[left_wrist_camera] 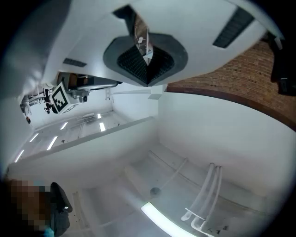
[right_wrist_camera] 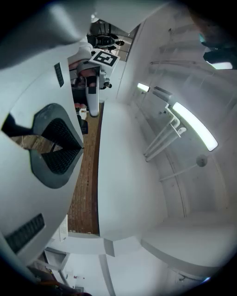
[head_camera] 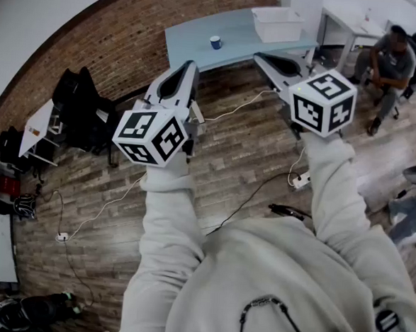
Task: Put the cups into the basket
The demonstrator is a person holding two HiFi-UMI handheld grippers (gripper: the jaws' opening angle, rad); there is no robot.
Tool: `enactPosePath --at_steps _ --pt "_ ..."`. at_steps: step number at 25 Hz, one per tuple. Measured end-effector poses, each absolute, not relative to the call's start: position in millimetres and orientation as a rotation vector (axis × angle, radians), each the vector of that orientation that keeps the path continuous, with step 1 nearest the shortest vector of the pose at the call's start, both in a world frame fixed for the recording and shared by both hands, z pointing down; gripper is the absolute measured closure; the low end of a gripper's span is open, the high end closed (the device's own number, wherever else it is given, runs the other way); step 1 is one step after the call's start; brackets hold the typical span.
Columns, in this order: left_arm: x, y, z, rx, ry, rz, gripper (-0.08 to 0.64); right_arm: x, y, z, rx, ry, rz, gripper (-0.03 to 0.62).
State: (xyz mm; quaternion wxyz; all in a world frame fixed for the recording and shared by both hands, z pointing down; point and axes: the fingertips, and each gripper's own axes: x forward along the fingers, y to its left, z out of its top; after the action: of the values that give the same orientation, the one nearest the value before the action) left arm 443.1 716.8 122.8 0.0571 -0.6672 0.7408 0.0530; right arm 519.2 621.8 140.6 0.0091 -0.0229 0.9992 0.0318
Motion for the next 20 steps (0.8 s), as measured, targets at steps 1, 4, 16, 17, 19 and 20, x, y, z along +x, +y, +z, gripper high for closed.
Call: enactPosePath --at_steps 1,4,16,17,19,20 --pt "443 717 125 -2.027 2.252 0.161 0.565 519 623 141 -0.071 3.123 0.100 0.584" --pt "446 715 132 -2.026 2.256 0.134 0.565 519 625 143 -0.075 3.128 0.091 0.584" --pt "446 706 142 -2.046 2.245 0.095 0.569 509 617 155 -0.093 3.123 0.016 0.584" --pt "447 706 143 -2.066 2.232 0.096 0.565 507 617 156 -0.096 3.124 0.010 0.584" --pt "445 705 143 -2.074 2.223 0.092 0.565 503 612 159 -0.112 3.133 -0.002 0.583" --pt "443 704 144 -2.072 2.226 0.085 0.565 501 609 162 -0.117 3.140 -0.010 0.583"
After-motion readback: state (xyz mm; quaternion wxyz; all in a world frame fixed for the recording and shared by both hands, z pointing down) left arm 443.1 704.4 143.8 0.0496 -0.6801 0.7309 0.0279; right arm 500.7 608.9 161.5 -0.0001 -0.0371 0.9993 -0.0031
